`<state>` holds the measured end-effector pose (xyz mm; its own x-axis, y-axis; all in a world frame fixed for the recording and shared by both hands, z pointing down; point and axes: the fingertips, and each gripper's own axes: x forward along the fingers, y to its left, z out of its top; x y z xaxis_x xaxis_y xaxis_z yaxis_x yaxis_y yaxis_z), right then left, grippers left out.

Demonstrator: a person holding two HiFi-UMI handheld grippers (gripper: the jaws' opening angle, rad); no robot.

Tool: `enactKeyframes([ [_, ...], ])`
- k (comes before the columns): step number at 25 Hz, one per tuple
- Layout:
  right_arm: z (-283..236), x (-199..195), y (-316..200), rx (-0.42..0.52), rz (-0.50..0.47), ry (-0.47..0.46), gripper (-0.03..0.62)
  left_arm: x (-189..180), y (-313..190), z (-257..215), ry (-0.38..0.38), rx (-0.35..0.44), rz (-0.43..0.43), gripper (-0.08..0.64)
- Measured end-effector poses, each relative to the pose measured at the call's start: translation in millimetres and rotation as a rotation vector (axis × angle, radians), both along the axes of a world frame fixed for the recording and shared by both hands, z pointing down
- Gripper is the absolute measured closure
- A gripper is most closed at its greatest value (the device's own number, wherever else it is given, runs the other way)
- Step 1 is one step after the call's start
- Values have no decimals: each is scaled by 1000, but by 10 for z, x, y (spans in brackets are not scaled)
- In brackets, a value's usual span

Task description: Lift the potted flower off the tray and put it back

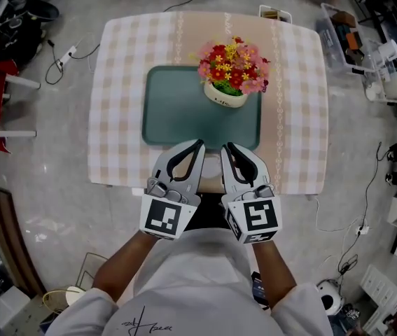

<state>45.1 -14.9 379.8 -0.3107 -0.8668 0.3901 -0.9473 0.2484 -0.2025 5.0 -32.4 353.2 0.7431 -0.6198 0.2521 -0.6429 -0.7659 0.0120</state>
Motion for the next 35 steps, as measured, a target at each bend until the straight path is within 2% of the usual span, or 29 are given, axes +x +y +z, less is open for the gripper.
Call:
enactKeyframes([
  [3, 171, 82, -56, -9, 2, -18, 551, 75, -68, 169, -16, 0, -2, 565],
  [9, 318, 207, -528, -54, 7, -20, 541, 124, -603, 325, -5, -48, -41, 548],
  [15, 478, 324, -654, -79, 22, -21, 515, 135, -749, 496, -5, -89, -59, 528],
  [28, 724, 514, -965, -113, 16, -17, 479, 250, -1058, 881, -70, -154, -52, 463],
  [35, 849, 604, -1091, -135, 11, -13, 433, 310, -1201, 1063, -98, -206, -37, 409],
])
